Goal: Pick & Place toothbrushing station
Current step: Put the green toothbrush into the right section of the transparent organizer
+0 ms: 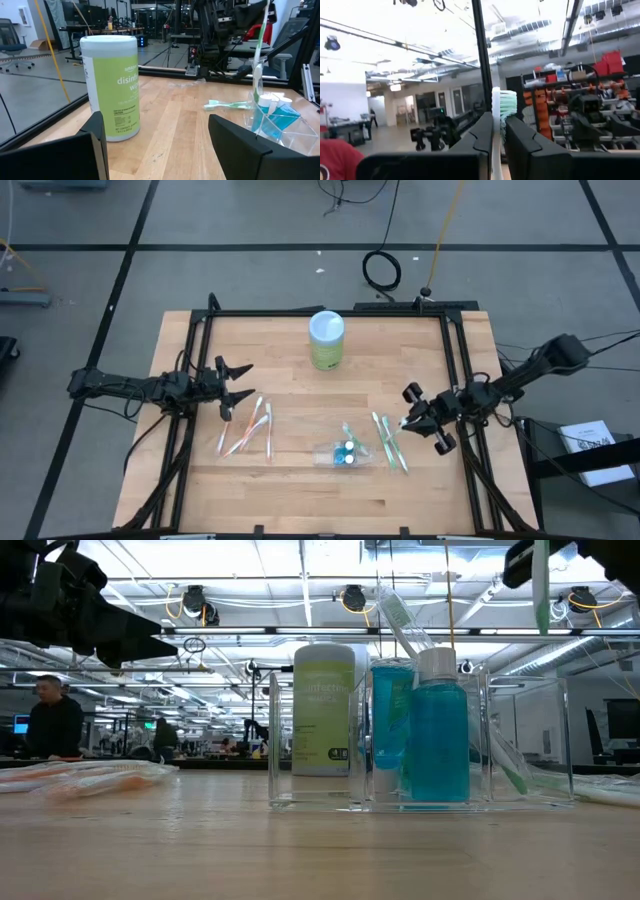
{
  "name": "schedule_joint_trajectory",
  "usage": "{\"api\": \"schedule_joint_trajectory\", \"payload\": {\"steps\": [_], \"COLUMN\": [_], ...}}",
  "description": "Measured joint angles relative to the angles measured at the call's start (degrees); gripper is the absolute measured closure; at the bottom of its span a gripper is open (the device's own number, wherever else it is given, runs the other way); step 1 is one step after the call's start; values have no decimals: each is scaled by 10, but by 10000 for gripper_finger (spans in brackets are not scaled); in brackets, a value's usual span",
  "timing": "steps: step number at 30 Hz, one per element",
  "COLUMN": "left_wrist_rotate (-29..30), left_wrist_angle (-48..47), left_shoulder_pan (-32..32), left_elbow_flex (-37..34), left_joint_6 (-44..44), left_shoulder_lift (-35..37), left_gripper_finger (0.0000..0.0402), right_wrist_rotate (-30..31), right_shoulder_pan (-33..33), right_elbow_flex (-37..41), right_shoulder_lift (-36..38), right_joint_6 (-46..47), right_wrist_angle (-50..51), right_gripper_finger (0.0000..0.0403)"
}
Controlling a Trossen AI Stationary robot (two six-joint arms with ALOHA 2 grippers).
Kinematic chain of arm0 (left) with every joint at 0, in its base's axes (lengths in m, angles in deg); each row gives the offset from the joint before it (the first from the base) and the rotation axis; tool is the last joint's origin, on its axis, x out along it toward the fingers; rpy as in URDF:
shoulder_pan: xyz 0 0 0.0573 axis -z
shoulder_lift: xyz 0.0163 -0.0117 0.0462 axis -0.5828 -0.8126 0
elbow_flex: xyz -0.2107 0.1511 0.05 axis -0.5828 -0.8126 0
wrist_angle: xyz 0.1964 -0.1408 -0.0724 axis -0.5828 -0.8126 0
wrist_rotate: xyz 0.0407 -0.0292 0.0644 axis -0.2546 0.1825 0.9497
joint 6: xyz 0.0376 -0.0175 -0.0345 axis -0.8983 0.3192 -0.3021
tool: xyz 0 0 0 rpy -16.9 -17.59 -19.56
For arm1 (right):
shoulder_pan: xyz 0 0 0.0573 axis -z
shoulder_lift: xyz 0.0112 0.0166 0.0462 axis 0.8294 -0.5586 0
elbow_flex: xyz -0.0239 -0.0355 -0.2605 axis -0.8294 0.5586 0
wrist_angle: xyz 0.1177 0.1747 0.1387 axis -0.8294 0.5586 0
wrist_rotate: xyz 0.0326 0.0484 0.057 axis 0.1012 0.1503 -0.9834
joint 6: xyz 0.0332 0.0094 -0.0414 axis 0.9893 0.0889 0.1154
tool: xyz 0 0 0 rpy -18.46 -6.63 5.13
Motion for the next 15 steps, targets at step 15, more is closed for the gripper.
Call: {"api": "schedule_joint_trajectory", "payload": {"steps": [15], "left_wrist_rotate": [0], "left_wrist_angle": [0], "left_shoulder_pan": [0], "left_elbow_flex": [0], "left_joint_6": [0], "left_shoulder_lift": [0], "left_gripper_finger": [176], "right_wrist_rotate": [150], "right_shoulder_pan": [1], "right_elbow_flex": [-116], "right_shoulder_lift": [-221], "right_joint_6": [57], "right_wrist_angle": [32], "right_gripper_finger": [382]}}
